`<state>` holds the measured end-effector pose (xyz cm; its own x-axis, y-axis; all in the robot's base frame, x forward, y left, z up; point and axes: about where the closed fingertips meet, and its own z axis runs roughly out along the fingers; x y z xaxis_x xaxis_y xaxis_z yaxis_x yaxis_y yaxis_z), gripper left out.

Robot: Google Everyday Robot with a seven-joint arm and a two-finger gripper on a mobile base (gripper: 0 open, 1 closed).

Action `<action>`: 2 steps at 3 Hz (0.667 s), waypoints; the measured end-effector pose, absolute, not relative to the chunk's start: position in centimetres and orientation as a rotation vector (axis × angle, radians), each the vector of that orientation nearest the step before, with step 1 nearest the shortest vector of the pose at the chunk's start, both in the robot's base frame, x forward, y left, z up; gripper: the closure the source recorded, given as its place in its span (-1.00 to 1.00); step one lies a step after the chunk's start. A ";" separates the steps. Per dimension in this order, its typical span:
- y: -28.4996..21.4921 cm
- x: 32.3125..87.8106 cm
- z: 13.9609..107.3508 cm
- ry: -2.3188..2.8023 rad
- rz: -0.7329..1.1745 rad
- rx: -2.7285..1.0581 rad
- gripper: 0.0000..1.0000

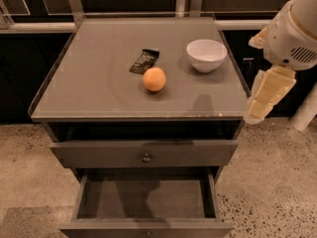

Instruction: Place orange into middle drawer

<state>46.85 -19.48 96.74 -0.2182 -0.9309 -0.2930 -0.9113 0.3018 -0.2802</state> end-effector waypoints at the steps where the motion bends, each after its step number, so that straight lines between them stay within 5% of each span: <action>1: -13.7 51.2 96.2 2.045 0.058 -1.659 -1.00; 2: -7.1 54.7 97.1 1.905 0.145 -1.711 -1.00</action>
Offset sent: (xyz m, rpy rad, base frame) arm 0.1171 0.1981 0.0134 0.2857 -0.0876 0.3172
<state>54.67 -7.07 97.07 -0.0199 -0.8800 -0.4745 -0.9416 0.1761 -0.2871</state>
